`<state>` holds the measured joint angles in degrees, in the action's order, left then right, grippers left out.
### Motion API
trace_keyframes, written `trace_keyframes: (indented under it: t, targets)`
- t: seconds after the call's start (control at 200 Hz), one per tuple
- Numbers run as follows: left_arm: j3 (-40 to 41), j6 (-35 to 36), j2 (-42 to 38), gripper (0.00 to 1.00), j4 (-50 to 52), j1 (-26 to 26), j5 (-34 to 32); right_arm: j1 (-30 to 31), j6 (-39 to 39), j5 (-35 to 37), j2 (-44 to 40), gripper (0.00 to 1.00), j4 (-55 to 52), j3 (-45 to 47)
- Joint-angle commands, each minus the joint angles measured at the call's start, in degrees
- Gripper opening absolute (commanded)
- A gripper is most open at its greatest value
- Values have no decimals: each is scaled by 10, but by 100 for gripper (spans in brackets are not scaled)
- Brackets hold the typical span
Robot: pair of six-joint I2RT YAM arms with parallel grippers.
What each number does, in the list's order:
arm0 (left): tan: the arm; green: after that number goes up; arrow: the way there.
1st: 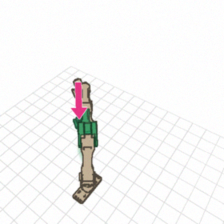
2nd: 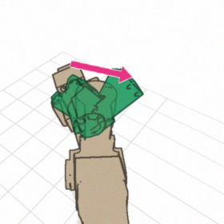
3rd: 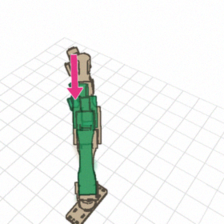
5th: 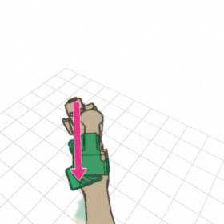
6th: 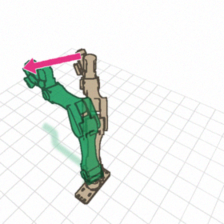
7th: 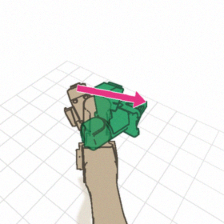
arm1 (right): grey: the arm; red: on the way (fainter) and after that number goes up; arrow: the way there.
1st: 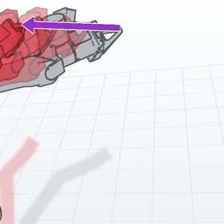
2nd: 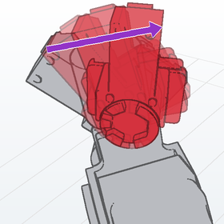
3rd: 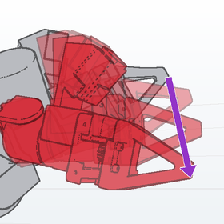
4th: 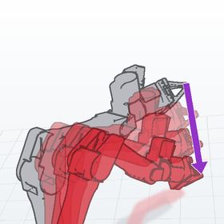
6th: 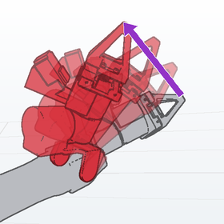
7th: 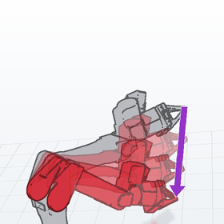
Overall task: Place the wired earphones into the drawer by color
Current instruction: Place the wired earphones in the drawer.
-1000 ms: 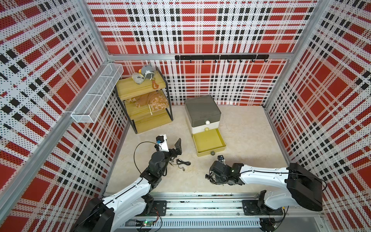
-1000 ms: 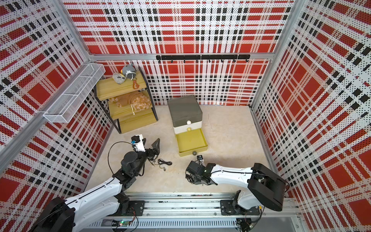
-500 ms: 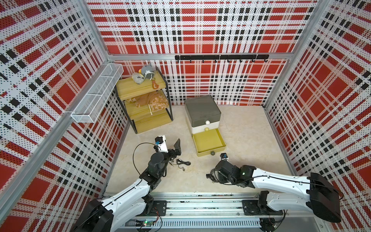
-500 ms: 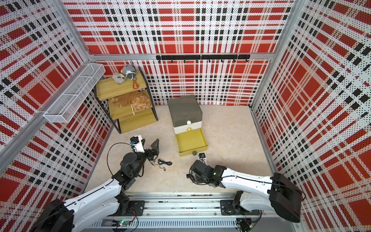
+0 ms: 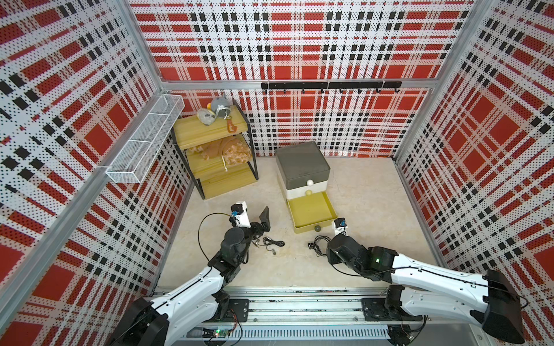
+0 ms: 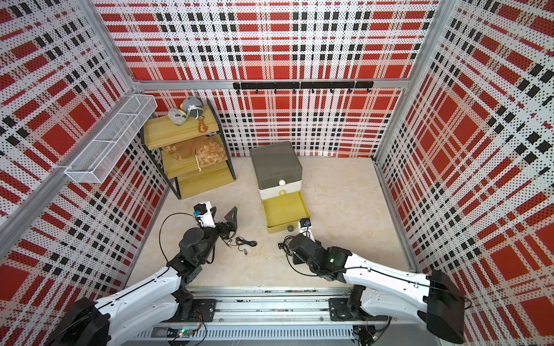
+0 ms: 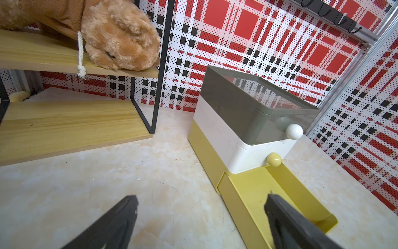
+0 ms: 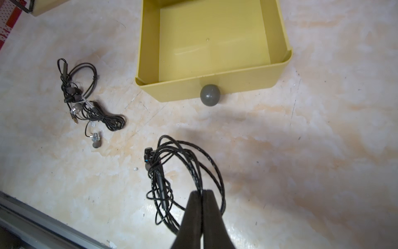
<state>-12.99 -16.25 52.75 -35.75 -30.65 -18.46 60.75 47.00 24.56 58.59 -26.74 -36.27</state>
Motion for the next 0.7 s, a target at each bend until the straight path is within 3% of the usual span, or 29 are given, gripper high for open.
trace_keyframes:
  t: [0.0,0.386,0.696]
  targets:
    - [6,2,-4,99,-18,5,-1,3,-20,50,-14,0,16,-24]
    - [7,0,0,99,-21,5,-1,-5,-70,133,-18,0,87,-61]
    - [11,3,-12,99,-21,5,-2,-104,-94,47,21,0,121,-84]
